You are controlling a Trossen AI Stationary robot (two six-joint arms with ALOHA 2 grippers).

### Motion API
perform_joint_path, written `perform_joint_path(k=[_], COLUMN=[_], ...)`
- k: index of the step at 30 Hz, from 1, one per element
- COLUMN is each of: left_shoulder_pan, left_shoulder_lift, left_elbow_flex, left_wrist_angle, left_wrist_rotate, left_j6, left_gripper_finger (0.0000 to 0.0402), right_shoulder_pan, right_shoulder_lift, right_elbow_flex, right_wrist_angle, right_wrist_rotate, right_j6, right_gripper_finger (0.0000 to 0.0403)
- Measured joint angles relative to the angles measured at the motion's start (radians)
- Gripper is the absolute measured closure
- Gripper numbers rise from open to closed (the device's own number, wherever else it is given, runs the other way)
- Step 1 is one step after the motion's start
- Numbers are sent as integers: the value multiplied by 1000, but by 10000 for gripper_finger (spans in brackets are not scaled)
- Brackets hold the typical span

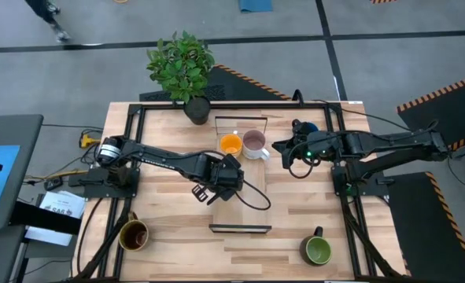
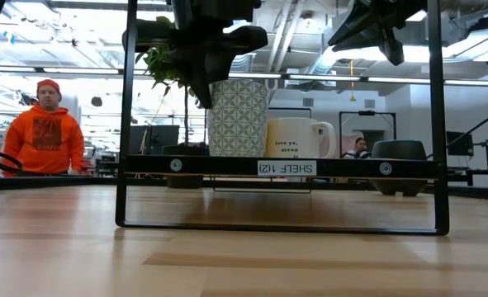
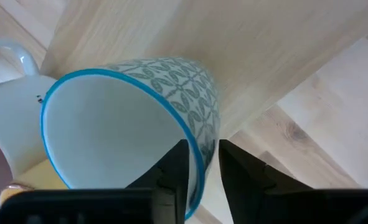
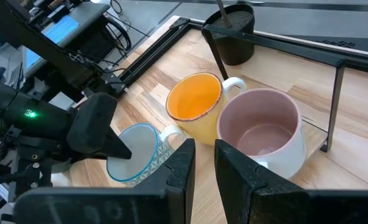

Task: Place coffee mugs
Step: Put the white blue mug on the shelf, then put the black blue mug on the shelf

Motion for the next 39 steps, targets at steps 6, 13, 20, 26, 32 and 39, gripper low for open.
perform_joint_path(k=[6,13,20,26,32,39], left_shoulder_pan=[0,0,0,39,78,74], left_shoulder_lift=[0,-24,-130,-303,-569,-887], left_elbow_flex=[0,0,0,-16,-274,-701], left_wrist_angle=[4,2,-13,-15,252,760], left_wrist_rotate=[0,6,-10,28,-10,-45], left_j6=[-32,-119,-227,-576,-819,-957], left_gripper_finger=[308,278,253,241,241,241], right_shoulder_pan=[0,0,0,0,0,0], right_shoulder_lift=[0,0,0,0,0,0], right_elbow_flex=[0,0,0,0,0,0], right_wrist_angle=[1,6,5,9,34,34], right_wrist_rotate=[0,0,0,0,-1,-3], right_j6=[0,0,1,1,0,23], right_gripper_finger=[315,315,315,315,315,296])
